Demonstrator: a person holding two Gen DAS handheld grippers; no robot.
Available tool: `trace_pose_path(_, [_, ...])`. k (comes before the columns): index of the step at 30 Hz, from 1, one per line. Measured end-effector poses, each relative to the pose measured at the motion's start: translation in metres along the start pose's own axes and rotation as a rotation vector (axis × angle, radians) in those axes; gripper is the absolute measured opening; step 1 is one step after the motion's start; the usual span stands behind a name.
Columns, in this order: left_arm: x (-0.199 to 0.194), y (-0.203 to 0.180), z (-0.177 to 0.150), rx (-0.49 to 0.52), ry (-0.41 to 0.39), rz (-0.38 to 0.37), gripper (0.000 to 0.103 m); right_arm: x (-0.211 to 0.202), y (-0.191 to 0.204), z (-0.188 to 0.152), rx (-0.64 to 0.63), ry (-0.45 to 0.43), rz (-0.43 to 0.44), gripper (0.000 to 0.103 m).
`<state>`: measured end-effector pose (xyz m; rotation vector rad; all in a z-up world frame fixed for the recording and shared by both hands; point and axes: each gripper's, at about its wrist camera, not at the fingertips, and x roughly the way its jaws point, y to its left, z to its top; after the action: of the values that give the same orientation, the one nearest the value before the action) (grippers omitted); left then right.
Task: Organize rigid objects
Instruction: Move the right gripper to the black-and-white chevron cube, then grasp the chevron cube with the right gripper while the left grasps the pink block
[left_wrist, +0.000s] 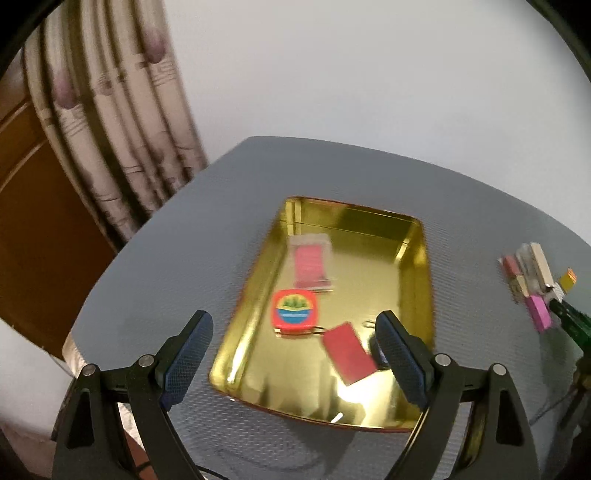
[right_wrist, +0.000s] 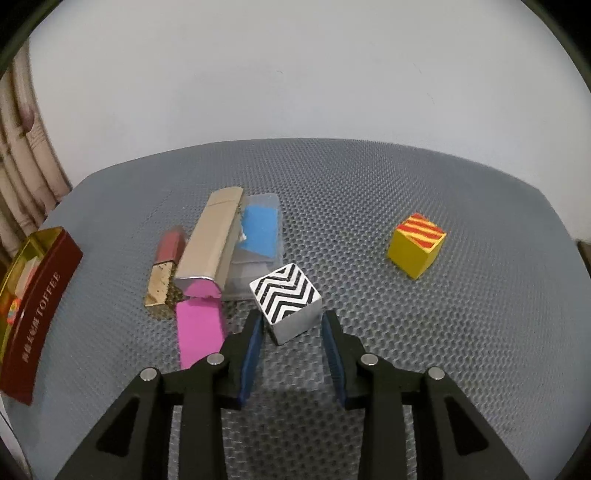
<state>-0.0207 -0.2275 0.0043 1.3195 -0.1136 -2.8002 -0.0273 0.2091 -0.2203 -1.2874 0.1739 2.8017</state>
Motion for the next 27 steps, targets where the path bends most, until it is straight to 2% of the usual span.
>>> trace_pose_path(4, [-0.002, -0.030, -0.002, 0.062, 0.011, -0.028, 0.088, 0.001, -0.015, -0.004, -0.027, -0.005, 0.024, 0.046])
trace_pose_path(12, [0.005, -0.084, -0.004, 0.142, 0.089, -0.127, 0.088, 0.021, -0.016, 0.004, -0.105, 0.012, 0.085, 0.047])
trace_pose_path(14, [0.008, -0.097, -0.006, 0.160, 0.097, -0.138, 0.088, 0.029, -0.001, 0.018, -0.112, 0.020, 0.108, 0.047])
trace_pose_path(15, [0.010, -0.103, -0.006, 0.171, 0.105, -0.142, 0.088, 0.030, 0.003, 0.020, -0.113, 0.021, 0.113, 0.047])
trace_pose_path(16, [0.011, -0.109, -0.007, 0.183, 0.117, -0.152, 0.088, 0.029, 0.005, 0.022, -0.111, 0.016, 0.118, 0.037])
trace_pose_path(17, [0.013, -0.118, -0.009, 0.192, 0.132, -0.165, 0.088, 0.030, 0.006, 0.021, -0.111, 0.018, 0.121, 0.036])
trace_pose_path(21, [0.023, -0.152, -0.012, 0.207, 0.198, -0.225, 0.088, 0.030, 0.018, 0.019, -0.094, 0.012, 0.104, 0.035])
trace_pose_path(27, [0.029, -0.206, -0.017, 0.223, 0.277, -0.304, 0.088, 0.004, -0.001, -0.008, -0.023, 0.003, 0.044, 0.035])
